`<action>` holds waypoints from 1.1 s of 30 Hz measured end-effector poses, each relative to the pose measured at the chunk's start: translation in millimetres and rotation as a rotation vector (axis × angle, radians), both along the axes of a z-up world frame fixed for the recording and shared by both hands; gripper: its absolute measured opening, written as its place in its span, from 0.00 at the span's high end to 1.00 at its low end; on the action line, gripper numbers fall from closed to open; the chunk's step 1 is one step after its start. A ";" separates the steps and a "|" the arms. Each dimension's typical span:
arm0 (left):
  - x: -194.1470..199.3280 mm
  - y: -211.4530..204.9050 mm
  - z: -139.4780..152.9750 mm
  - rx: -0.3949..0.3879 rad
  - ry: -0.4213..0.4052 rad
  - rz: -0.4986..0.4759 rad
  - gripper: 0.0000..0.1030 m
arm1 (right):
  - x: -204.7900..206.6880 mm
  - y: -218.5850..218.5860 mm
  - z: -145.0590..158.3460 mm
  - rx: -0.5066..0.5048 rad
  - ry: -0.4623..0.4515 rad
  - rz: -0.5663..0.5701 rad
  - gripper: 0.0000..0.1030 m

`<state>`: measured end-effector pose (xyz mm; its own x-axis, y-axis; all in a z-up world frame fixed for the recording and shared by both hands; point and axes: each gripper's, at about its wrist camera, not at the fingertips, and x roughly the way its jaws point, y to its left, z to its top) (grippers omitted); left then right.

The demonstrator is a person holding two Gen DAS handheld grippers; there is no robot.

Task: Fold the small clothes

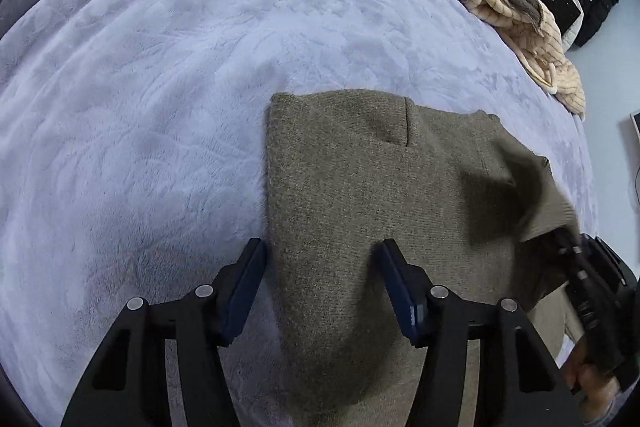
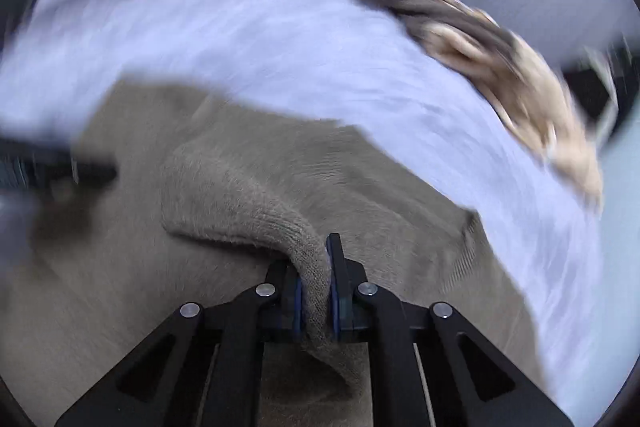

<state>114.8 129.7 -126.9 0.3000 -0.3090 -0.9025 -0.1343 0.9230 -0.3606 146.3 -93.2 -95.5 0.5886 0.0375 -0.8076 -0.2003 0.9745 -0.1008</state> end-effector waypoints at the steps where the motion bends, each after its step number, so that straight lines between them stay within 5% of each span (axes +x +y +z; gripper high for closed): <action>1: 2.5 -1.1 1.0 0.003 0.002 -0.009 0.42 | -7.4 -31.0 7.6 0.137 -0.012 -0.093 0.90; 4: 7.1 -0.2 0.2 -0.001 0.017 -0.021 0.41 | -37.6 -121.0 2.7 0.427 -0.007 -0.399 0.90; 7: 10.1 1.6 -0.9 -0.011 0.012 -0.025 0.42 | -66.4 -188.9 -39.1 0.736 0.097 -0.644 0.84; 8: 11.0 1.2 -0.2 -0.009 0.005 -0.026 0.47 | -76.5 -203.8 -54.3 0.810 0.138 -0.714 0.83; 9: 11.9 0.7 0.6 -0.014 -0.003 -0.032 0.67 | -82.6 -210.0 -61.4 0.857 0.155 -0.736 0.81; 13: 16.5 0.0 2.7 -0.053 -0.008 -0.065 0.81 | -111.5 -191.7 -55.5 0.988 0.139 -0.676 0.38; 17: 17.7 3.9 3.3 -0.087 -0.004 -0.079 0.81 | -95.0 -119.5 -73.2 1.125 0.291 -0.523 0.37; 21: 19.4 6.6 4.3 -0.104 -0.004 -0.107 0.83 | -69.5 -37.7 -89.8 1.129 0.391 -0.385 0.37; 22: 20.1 7.5 4.5 -0.111 -0.003 -0.113 0.83 | -60.3 -22.0 -93.4 1.119 0.399 -0.369 0.39; 24: 21.3 10.8 5.5 -0.123 -0.001 -0.122 0.83 | -50.3 0.5 -99.0 1.106 0.432 -0.357 0.60; 25: 21.9 12.1 6.5 -0.126 -0.001 -0.126 0.85 | -46.1 9.0 -102.7 1.126 0.463 -0.353 0.95; 30: 26.2 23.2 11.9 -0.105 -0.025 -0.172 0.85 | -44.6 21.9 -89.9 1.285 0.401 -0.319 0.94; 33: 29.2 37.4 2.1 -0.077 -0.011 -0.154 0.85 | -42.2 40.7 -107.7 1.121 0.462 -0.332 0.94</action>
<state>143.9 167.1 -124.8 0.2537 -0.4200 -0.8713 0.0109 0.9020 -0.4316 104.1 -52.5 -203.3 0.3725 0.7394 -0.5609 0.2750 0.4893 0.8276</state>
